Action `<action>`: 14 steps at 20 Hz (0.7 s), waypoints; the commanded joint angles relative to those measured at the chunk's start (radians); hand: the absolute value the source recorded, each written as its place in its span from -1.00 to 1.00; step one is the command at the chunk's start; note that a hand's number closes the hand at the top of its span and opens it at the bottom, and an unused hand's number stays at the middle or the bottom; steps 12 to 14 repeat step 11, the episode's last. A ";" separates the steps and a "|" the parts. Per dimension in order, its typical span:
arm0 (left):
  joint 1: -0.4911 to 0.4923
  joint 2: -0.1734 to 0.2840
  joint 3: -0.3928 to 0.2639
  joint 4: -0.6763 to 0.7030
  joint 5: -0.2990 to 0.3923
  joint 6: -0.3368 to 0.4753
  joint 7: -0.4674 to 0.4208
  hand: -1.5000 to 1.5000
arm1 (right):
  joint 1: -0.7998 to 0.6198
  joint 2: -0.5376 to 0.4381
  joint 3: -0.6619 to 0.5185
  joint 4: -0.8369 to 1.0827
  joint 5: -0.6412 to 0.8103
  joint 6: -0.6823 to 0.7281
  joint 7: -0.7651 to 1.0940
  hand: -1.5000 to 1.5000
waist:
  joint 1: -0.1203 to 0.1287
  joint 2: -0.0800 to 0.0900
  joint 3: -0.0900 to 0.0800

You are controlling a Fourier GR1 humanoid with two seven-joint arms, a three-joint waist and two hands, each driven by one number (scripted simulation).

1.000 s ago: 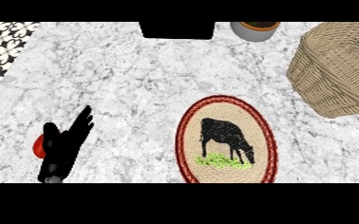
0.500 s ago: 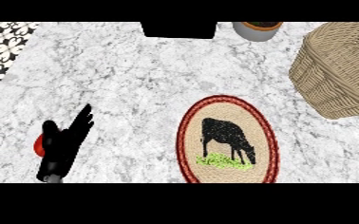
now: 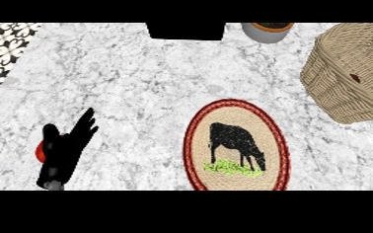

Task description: Pick the sweet potato from the placemat and place it in the basket

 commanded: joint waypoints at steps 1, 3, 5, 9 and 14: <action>0.015 -0.033 -0.019 0.102 -0.020 0.007 -0.009 0.00 | -0.054 -0.010 -0.048 0.097 -0.024 0.014 0.000 -1.00 | -0.002 0.013 -0.010; 0.048 -0.048 -0.049 0.050 -0.027 0.007 -0.002 0.00 | -0.074 -0.054 -0.073 0.134 -0.035 0.033 0.004 -1.00 | 0.010 0.015 -0.008; 0.024 -0.033 -0.034 0.062 -0.020 -0.001 0.015 0.00 | -0.073 -0.100 -0.109 0.178 -0.068 0.090 0.032 -1.00 | -0.001 0.015 -0.008; 0.003 -0.027 -0.002 0.090 -0.012 0.005 -0.002 0.00 | -0.042 -0.149 -0.108 0.218 -0.046 0.054 0.020 -1.00 | -0.001 0.022 -0.007; 0.012 0.000 0.006 0.054 0.011 -0.029 0.017 0.00 | -0.048 -0.202 -0.135 0.238 -0.070 0.120 0.020 -1.00 | 0.004 0.021 -0.006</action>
